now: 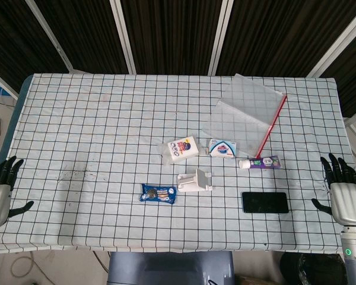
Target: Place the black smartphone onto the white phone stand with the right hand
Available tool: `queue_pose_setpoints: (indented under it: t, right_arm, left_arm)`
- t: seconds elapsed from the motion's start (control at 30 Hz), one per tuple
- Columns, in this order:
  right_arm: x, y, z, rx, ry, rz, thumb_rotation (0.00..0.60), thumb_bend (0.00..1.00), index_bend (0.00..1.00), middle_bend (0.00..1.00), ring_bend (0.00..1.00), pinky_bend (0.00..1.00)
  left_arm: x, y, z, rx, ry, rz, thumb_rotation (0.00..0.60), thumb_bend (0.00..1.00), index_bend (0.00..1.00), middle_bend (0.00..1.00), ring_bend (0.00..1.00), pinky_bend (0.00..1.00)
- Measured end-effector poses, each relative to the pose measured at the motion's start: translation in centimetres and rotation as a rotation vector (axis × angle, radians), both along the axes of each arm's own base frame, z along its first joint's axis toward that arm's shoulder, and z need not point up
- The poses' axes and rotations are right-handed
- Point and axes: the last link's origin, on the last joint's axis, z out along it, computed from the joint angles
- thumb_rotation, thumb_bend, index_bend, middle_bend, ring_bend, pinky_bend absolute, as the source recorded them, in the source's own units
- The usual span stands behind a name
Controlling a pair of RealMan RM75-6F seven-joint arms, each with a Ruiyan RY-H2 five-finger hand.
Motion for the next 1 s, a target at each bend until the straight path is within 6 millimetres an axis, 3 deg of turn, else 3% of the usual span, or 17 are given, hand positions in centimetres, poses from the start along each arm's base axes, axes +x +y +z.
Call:
queue_pose_setpoints:
  t: [0.5, 0.73, 1.0]
  right_arm:
    - [0.9, 0.3, -0.3, 0.023, -0.039, 0.044, 0.600, 0.00, 0.00, 0.00, 0.00, 0.15]
    - [2.1, 0.4, -1.8, 0.112, -0.086, 0.065, 0.600, 0.01, 0.00, 0.03, 0.01, 0.18]
    - [3.9, -0.1, -4.7, 0.257, -0.081, 0.066, 0.600, 0.06, 0.17, 0.19, 0.16, 0.25]
  left_arm:
    - [0.2, 0.1, -0.2, -0.001, 0.001, -0.007, 0.600, 0.00, 0.00, 0.00, 0.00, 0.00]
    - [0.2, 0.1, 0.0, 0.007, -0.002, -0.009, 0.600, 0.00, 0.00, 0.00, 0.00, 0.00]
    - [0.1, 0.2, 0.0, 0.002, -0.002, -0.013, 0.600, 0.00, 0.00, 0.00, 0.00, 0.00]
